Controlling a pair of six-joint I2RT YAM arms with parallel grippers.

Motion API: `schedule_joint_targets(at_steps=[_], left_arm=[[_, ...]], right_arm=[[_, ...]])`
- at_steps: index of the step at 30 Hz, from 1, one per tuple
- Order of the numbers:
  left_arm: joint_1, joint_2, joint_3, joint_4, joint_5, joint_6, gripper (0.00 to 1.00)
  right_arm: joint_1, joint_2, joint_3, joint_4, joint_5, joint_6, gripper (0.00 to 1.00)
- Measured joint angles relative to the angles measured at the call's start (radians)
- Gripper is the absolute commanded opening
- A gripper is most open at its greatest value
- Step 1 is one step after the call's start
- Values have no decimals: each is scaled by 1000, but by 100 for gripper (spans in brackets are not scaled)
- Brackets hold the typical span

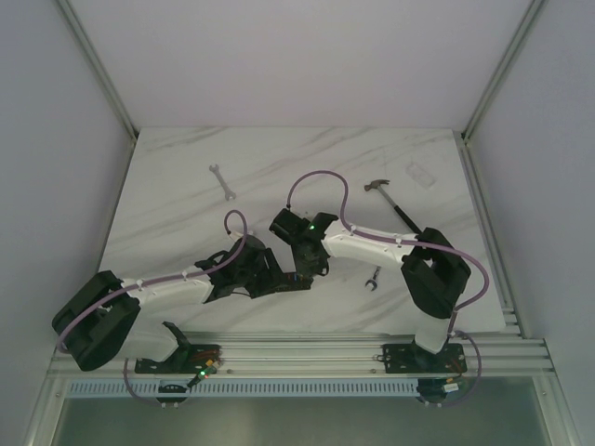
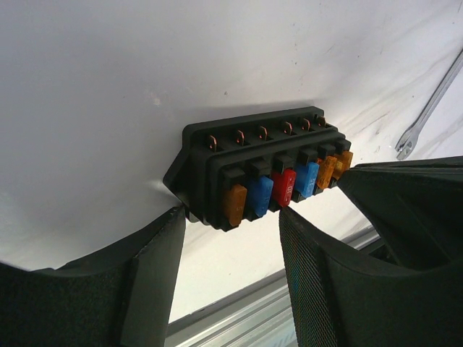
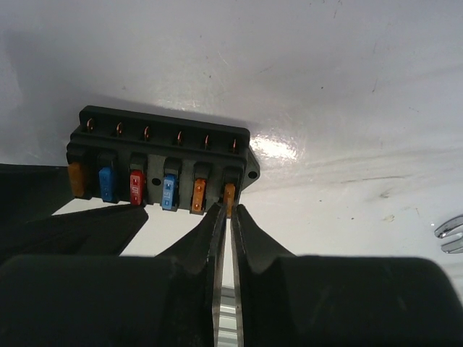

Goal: Snap on the fuse box
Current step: Install the fuse at the fuse box base.

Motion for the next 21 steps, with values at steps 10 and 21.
schedule_joint_targets(at_steps=[10,21], left_arm=[[0,0,-2,3,0,0,64],[-2,0,-6,11,0,-3,64]], right_arm=[[0,1,-7,3,-10,15,0],[0,28,-2,-2,-14,10,0]])
